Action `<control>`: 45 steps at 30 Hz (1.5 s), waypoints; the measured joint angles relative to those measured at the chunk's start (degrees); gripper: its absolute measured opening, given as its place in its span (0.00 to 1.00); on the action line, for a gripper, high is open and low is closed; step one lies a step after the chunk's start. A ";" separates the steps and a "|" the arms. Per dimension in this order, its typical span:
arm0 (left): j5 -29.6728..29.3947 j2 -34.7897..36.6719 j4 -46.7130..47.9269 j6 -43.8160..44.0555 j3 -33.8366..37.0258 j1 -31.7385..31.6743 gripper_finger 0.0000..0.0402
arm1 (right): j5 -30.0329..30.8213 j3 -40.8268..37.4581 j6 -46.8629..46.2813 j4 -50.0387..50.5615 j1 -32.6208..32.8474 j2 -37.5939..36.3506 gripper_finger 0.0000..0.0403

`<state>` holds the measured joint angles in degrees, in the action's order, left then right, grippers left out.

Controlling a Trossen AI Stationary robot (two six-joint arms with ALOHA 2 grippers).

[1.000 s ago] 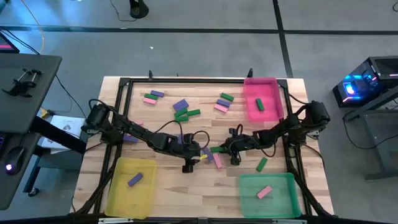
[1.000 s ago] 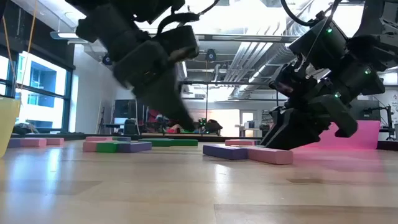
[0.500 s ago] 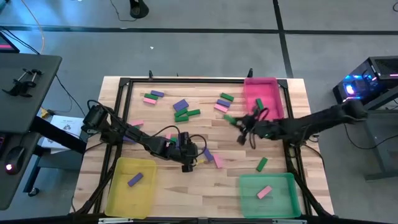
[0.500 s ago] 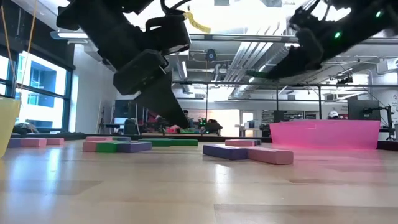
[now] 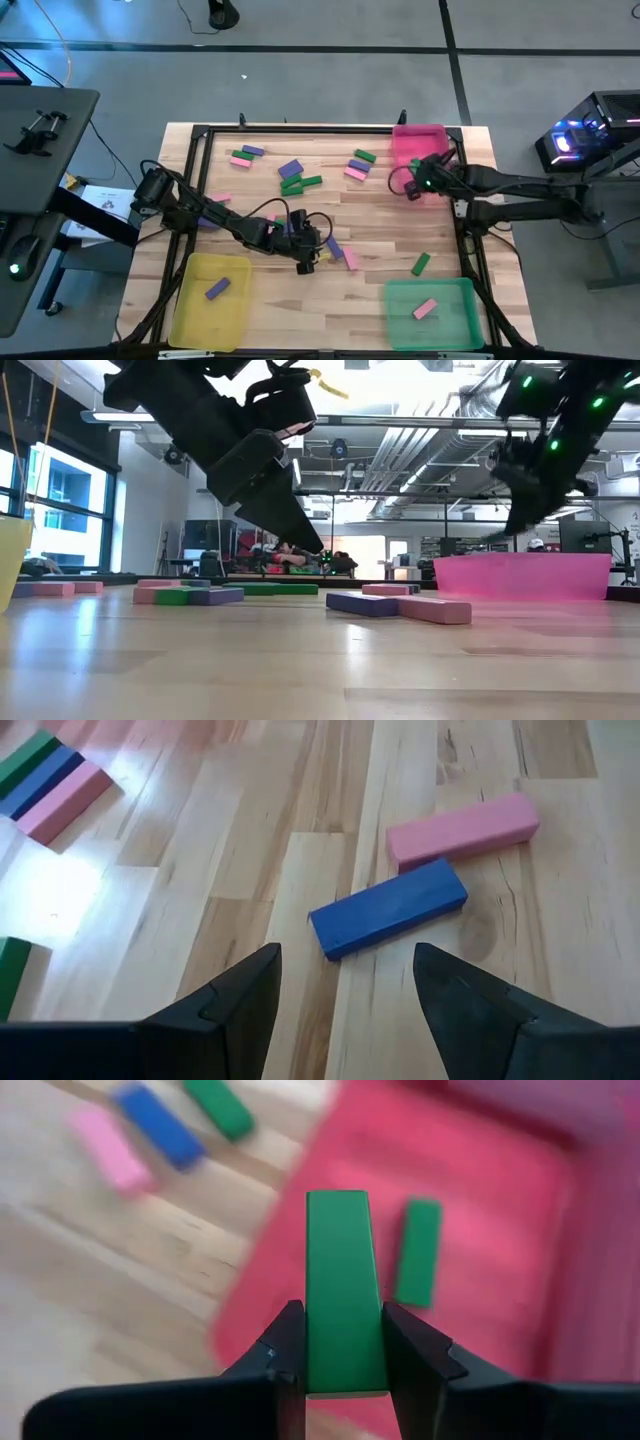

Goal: Sort blocks
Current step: Put the green block into the pink bin, then put the pink block into the green bin

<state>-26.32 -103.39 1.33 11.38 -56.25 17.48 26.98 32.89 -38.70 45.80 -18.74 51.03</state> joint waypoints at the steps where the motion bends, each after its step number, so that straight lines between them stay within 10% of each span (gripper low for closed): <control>1: 0.00 0.00 0.02 -0.02 0.00 -0.01 0.54 | -0.73 -0.05 0.29 -0.32 -2.16 1.28 0.18; 18: 0.02 -0.04 0.06 0.00 0.00 -0.01 0.54 | -10.88 -0.03 12.18 -14.23 -20.35 24.02 0.25; 29: 0.32 -0.04 0.08 1.00 0.00 -0.01 0.54 | -8.40 1.05 17.75 -14.76 -20.16 14.85 0.31; 37: 0.39 -0.04 -0.16 1.99 0.00 -0.01 0.54 | -5.84 1.11 13.91 -14.01 -11.37 2.82 0.32; 45: 0.44 -0.05 -7.48 1.97 0.01 0.00 0.54 | -4.61 0.19 13.79 -33.89 15.76 2.38 0.32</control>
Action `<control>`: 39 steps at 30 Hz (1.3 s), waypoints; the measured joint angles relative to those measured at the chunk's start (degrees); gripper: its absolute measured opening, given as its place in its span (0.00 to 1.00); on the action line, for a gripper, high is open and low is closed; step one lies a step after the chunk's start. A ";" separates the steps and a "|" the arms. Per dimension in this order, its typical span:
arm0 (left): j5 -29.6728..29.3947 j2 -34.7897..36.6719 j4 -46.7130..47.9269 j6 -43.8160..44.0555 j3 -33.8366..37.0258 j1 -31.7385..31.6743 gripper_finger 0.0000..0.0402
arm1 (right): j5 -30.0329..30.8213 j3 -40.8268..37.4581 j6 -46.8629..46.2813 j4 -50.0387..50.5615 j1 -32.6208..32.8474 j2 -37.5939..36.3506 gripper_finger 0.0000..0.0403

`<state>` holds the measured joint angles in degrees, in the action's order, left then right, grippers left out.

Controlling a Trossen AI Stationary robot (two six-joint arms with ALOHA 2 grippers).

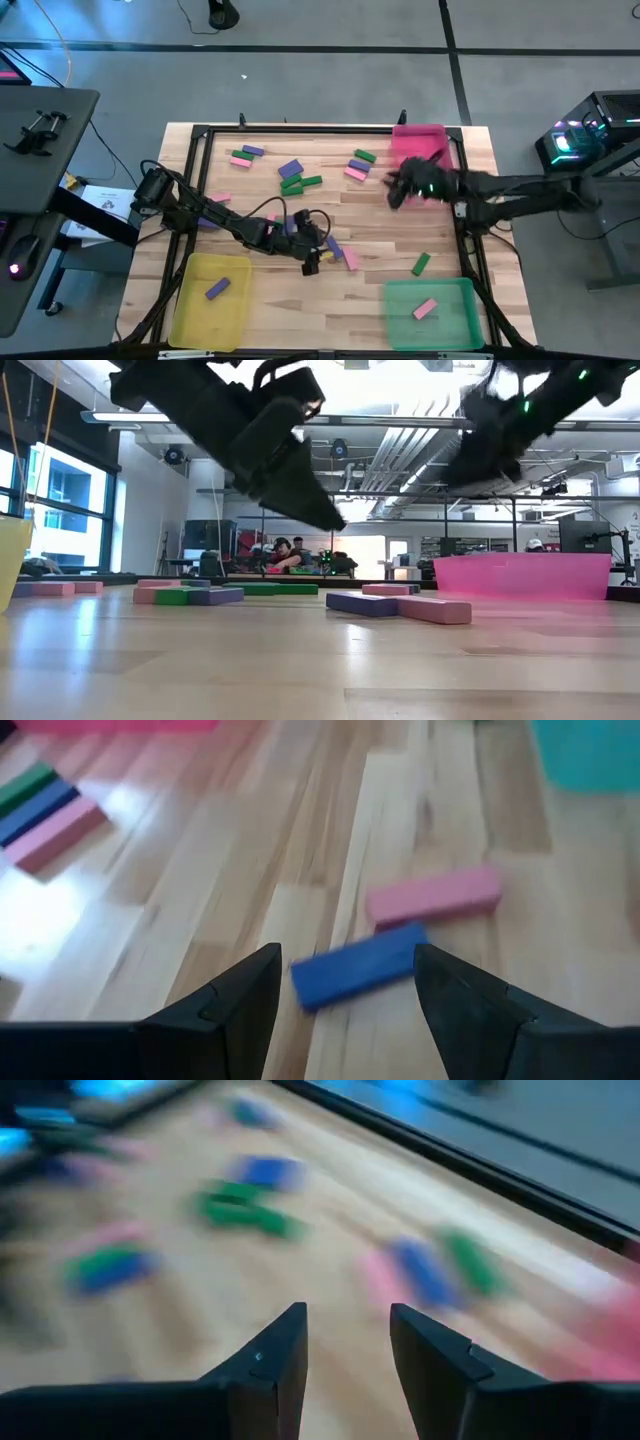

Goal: Sort blocks
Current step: Put the pink block into the green bin

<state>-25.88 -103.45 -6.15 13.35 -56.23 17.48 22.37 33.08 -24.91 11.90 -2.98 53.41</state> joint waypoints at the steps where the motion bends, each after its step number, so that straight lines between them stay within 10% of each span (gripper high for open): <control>1: 0.01 0.01 -1.17 -0.01 -0.01 0.00 0.54 | 1.21 -0.62 1.28 -4.27 4.33 1.14 0.32; 8: -0.01 0.01 -4.92 0.01 -0.01 0.74 0.54 | 7.21 -2.12 9.75 -26.56 27.24 15.67 0.32; 16: -0.03 -0.25 -9.29 1.57 -0.01 2.88 0.54 | 0.67 -0.42 7.22 -42.77 32.96 35.17 0.32; 30: -8.19 -0.25 -12.11 6.07 -0.01 9.52 0.54 | 6.96 27.42 -16.94 7.51 30.69 50.60 0.62; 39: -9.34 -0.27 -11.26 6.05 0.00 10.12 0.54 | 12.18 26.71 -31.45 9.56 31.80 57.26 0.64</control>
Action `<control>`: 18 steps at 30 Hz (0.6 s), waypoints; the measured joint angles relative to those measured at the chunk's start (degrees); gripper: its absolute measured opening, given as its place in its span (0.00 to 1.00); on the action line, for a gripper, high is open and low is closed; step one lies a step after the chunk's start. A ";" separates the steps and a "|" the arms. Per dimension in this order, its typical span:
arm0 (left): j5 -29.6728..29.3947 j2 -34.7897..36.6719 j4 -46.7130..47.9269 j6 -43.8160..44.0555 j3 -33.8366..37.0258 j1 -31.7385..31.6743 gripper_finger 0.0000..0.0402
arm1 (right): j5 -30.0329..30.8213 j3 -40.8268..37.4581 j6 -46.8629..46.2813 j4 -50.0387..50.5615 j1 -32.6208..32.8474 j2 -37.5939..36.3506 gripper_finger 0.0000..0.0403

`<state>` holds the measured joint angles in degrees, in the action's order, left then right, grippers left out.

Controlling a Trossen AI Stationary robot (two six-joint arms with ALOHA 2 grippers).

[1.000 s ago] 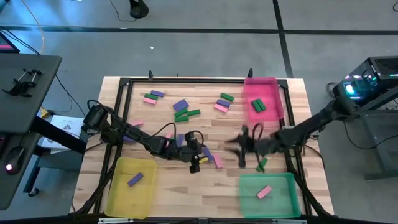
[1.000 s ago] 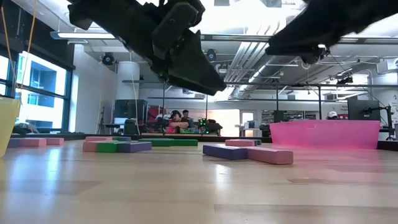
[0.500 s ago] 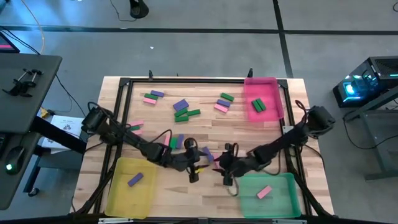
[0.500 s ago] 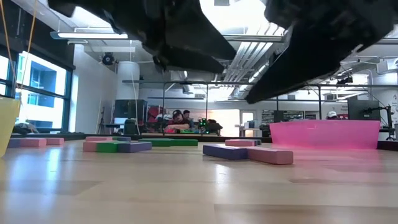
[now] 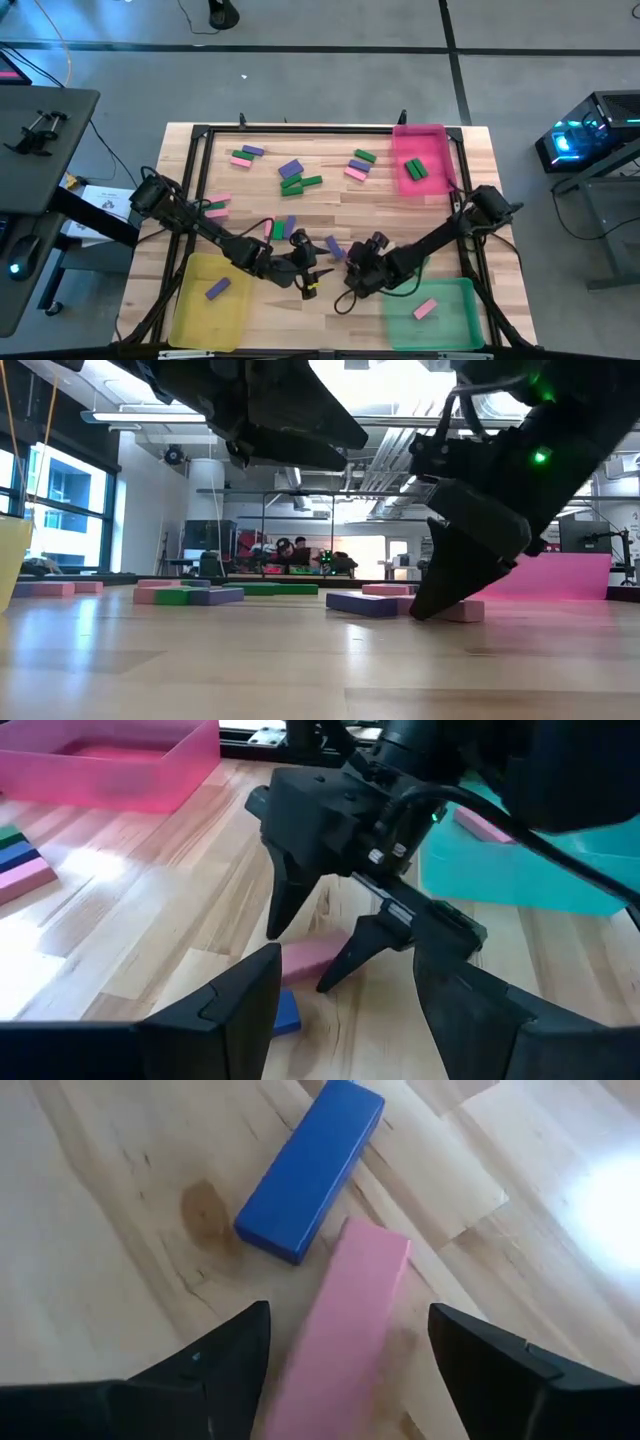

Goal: Sort blocks
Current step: Put the pink block into the green bin

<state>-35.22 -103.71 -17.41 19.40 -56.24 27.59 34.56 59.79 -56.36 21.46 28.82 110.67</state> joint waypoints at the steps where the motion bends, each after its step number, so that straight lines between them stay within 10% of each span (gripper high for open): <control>1: 0.00 -0.05 -0.04 0.00 -0.01 0.00 0.54 | -0.06 -0.36 -0.47 -0.12 0.12 0.03 0.63; 13: 0.00 -0.07 0.38 -0.38 0.00 0.00 0.54 | 0.66 -3.09 0.92 1.81 1.51 -1.35 0.18; 18: 0.00 -0.12 0.76 0.01 0.01 0.00 0.54 | 6.94 -3.55 0.61 9.66 7.43 -9.93 0.17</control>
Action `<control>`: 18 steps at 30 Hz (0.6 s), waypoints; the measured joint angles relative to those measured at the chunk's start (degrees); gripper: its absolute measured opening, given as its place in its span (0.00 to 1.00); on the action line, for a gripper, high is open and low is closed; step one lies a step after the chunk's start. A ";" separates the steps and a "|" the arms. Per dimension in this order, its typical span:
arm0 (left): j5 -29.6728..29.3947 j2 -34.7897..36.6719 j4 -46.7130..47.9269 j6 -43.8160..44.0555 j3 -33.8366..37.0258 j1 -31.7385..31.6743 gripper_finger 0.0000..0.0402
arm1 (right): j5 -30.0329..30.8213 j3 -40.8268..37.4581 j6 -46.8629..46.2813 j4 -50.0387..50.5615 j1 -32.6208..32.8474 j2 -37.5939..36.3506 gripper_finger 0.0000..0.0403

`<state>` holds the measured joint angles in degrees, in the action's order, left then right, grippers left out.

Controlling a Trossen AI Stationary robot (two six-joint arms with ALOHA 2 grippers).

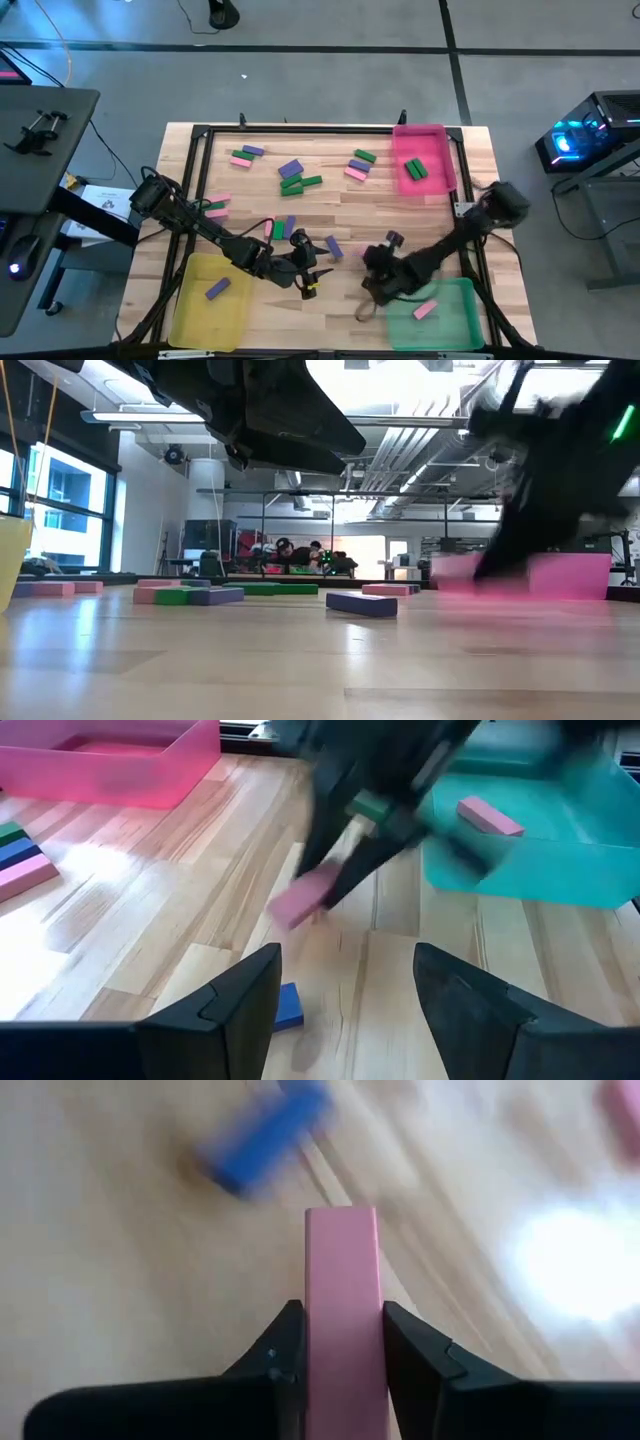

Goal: Sort blocks
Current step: Put the pink block into the green bin

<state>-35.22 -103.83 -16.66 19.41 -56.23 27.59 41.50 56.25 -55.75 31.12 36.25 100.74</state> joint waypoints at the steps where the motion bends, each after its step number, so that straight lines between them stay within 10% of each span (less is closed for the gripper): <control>1: 0.00 0.00 0.01 0.03 0.00 0.00 0.54 | 1.89 0.23 -0.96 1.89 1.79 -2.65 0.17; 18: 0.00 0.00 -0.36 0.51 0.00 -0.06 0.54 | -5.71 0.20 -5.98 10.66 34.72 -14.12 0.17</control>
<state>-35.22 -103.83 -17.02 19.92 -56.23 27.53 35.79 56.45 -61.73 41.79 70.97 86.62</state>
